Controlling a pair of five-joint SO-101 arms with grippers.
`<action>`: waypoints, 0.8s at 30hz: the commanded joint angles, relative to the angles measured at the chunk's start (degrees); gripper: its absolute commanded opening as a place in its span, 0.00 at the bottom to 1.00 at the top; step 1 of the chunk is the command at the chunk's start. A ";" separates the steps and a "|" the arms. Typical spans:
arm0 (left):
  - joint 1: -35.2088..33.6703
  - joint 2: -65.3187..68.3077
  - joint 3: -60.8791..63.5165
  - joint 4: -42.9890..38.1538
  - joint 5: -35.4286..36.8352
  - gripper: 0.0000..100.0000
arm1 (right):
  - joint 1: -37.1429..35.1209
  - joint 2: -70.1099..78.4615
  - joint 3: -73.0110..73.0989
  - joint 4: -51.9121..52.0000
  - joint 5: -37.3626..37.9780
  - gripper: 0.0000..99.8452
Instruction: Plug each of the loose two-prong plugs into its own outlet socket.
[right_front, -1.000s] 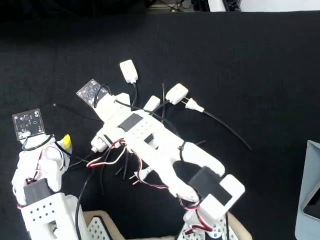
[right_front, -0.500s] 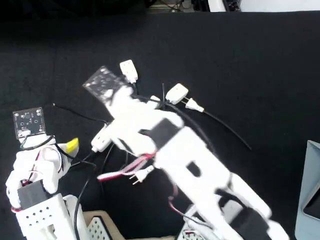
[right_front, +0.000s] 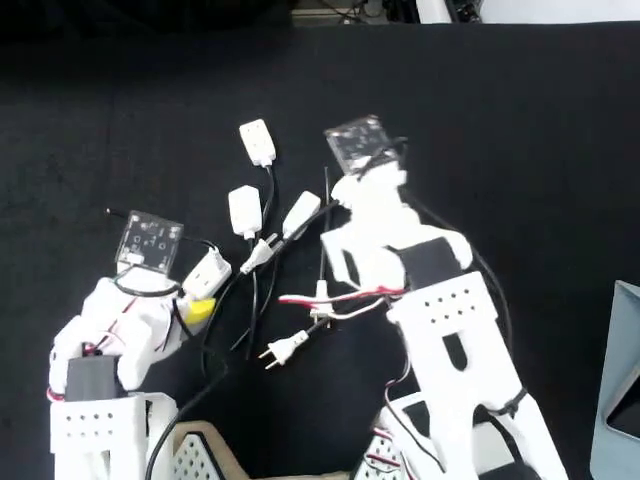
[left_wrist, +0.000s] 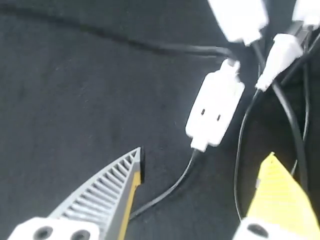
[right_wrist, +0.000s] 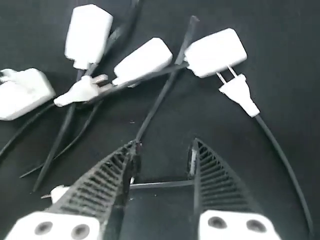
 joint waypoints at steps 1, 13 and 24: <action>1.36 10.99 -1.71 -8.88 -0.97 0.33 | 1.23 -1.71 2.68 -4.66 -0.62 0.16; 1.36 54.07 -22.20 -17.93 -6.51 0.30 | 1.32 -1.45 6.29 -7.74 -0.62 0.16; 3.30 69.89 -28.62 -22.77 -6.33 0.26 | 1.32 -1.45 6.37 -7.65 -0.62 0.16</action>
